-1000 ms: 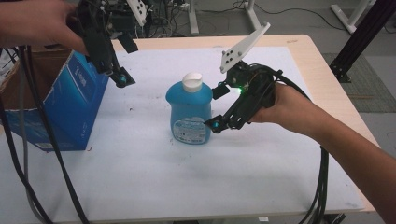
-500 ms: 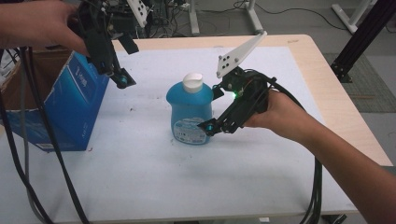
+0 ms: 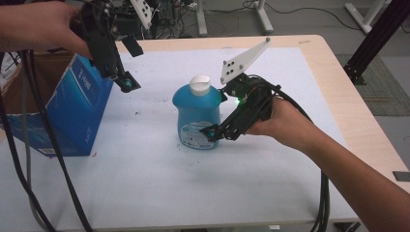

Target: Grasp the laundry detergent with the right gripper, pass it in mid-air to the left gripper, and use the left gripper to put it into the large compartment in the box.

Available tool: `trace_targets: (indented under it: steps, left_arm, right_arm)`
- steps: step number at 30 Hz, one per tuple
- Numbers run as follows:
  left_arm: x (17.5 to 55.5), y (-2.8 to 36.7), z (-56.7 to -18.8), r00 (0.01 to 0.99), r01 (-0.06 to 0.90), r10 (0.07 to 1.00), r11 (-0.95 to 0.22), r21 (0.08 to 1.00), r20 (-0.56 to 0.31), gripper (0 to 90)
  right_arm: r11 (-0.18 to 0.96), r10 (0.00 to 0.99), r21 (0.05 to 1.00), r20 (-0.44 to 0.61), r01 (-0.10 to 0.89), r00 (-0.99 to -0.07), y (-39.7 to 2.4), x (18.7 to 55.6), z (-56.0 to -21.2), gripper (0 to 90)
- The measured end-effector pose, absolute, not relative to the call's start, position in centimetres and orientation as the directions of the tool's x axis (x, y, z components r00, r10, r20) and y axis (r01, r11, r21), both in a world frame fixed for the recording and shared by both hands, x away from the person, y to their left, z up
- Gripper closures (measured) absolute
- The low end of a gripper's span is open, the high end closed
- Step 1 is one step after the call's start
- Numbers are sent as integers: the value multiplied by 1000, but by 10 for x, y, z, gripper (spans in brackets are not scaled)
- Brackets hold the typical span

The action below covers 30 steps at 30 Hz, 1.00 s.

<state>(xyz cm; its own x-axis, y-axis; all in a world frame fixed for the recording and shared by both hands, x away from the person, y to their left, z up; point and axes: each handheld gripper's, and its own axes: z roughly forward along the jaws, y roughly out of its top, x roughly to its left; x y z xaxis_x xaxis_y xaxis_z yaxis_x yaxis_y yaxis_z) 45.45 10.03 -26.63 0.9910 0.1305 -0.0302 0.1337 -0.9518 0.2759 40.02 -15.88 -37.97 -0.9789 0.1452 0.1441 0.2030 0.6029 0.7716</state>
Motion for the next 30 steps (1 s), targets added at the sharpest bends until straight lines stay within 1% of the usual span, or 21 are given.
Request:
trace_targets:
  steps: [15, 24, 25, 26, 30]
  left_arm:
    - [456, 102, -269, 990, 138, 134, -951, 276, -35, 20]
    - [455, 103, -270, 990, 141, 136, -950, 277, -36, 20]
    - [455, 104, -270, 990, 143, 138, -950, 277, -38, 20]
    - [455, 104, -270, 990, 143, 138, -950, 276, -38, 19]
    - [455, 104, -270, 989, 145, 140, -950, 277, -38, 20]
  right_arm:
    - [571, 137, 796, 148, 200, -979, -152, 401, -389, 117]
    - [544, 149, 812, 155, 212, -977, -154, 402, -393, 127]
    - [546, 149, 811, 154, 212, -977, -154, 401, -393, 158]
    - [540, 134, 817, 153, 202, -979, -155, 401, -394, 220]
    - [532, 130, 825, 142, 190, -981, -155, 400, -393, 223]
